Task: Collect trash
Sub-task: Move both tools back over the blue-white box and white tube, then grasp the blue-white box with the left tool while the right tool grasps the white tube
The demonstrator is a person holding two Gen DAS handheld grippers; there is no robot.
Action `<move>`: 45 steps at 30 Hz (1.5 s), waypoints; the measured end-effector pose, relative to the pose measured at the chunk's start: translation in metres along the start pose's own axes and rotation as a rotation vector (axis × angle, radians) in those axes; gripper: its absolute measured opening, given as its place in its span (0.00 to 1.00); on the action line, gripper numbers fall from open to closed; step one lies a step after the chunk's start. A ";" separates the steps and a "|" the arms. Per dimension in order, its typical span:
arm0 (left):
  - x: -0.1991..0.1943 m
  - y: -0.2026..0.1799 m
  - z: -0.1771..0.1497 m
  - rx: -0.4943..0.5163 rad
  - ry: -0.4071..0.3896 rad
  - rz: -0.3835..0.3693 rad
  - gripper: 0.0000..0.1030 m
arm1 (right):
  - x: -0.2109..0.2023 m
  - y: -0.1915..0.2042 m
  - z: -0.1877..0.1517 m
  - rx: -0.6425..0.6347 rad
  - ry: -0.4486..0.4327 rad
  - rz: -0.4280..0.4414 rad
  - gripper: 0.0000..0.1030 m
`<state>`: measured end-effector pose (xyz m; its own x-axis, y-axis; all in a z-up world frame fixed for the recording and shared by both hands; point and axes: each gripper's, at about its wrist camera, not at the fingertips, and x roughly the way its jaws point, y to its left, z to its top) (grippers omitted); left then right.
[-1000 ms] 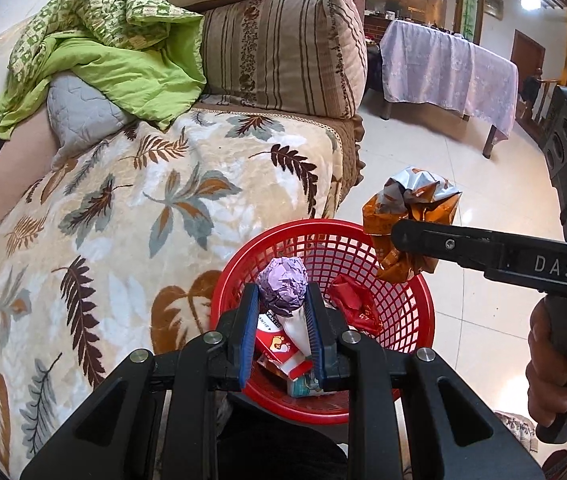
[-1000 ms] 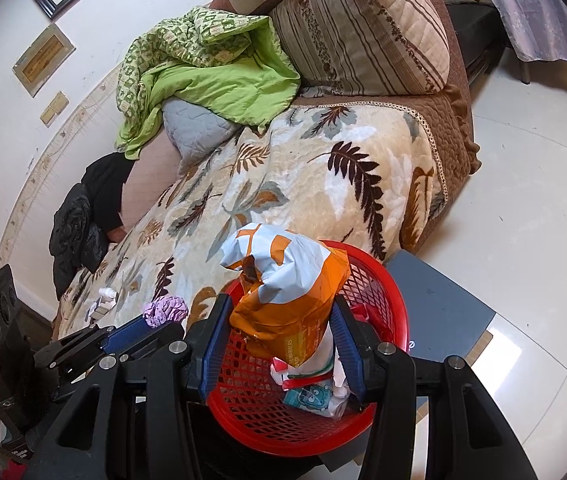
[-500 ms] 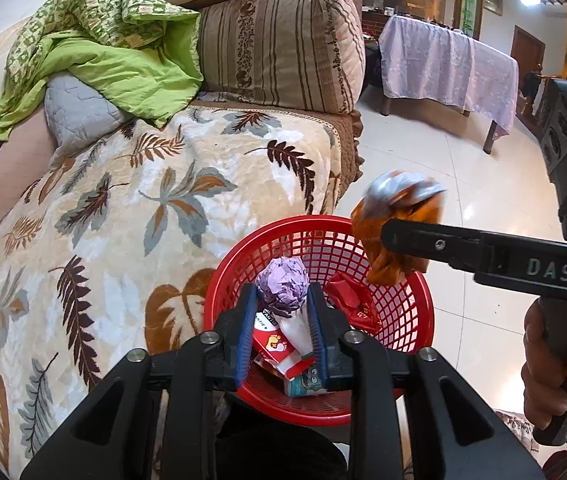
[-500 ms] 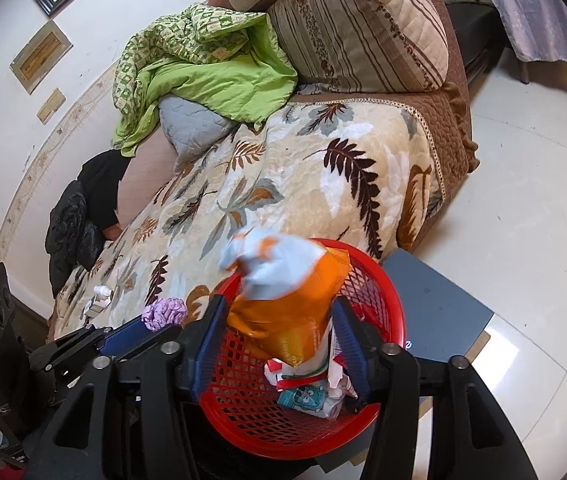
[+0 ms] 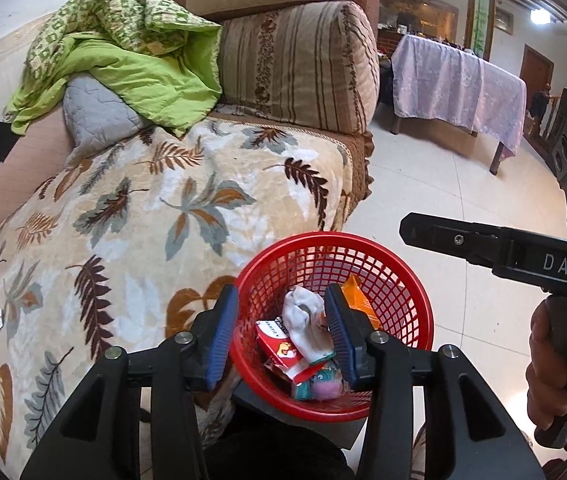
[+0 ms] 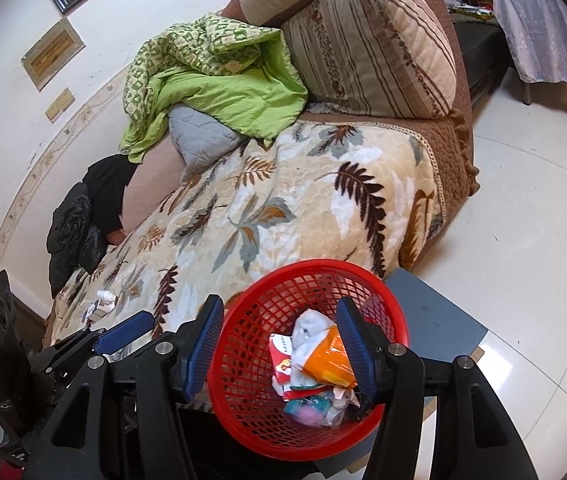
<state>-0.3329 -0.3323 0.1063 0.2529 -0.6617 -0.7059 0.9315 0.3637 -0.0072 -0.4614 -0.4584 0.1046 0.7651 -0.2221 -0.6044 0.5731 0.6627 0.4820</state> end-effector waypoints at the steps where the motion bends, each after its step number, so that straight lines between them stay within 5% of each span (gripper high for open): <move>1: -0.004 0.004 0.000 -0.008 -0.005 0.002 0.42 | 0.000 0.004 0.001 -0.004 -0.001 0.005 0.61; 8: -0.040 0.050 -0.005 -0.109 -0.062 0.048 0.47 | 0.008 0.049 0.009 -0.088 0.005 0.063 0.61; 17: -0.082 0.177 -0.033 -0.384 -0.116 0.194 0.50 | 0.059 0.150 0.008 -0.278 0.106 0.206 0.61; 26: -0.109 0.345 -0.121 -0.784 -0.113 0.491 0.50 | 0.164 0.274 -0.010 -0.489 0.282 0.320 0.61; 31: -0.110 0.406 -0.169 -0.933 -0.050 0.580 0.50 | 0.243 0.352 -0.016 -0.601 0.375 0.376 0.61; 38: -0.103 0.433 -0.181 -0.965 -0.023 0.592 0.50 | 0.360 0.438 -0.036 -0.721 0.461 0.370 0.60; 45: -0.097 0.440 -0.178 -0.950 -0.017 0.555 0.50 | 0.437 0.468 -0.053 -0.746 0.521 0.319 0.54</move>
<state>0.0063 0.0088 0.0456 0.5846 -0.2564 -0.7697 0.1084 0.9649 -0.2391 0.1261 -0.2075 0.0327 0.5233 0.2733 -0.8071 -0.1109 0.9609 0.2535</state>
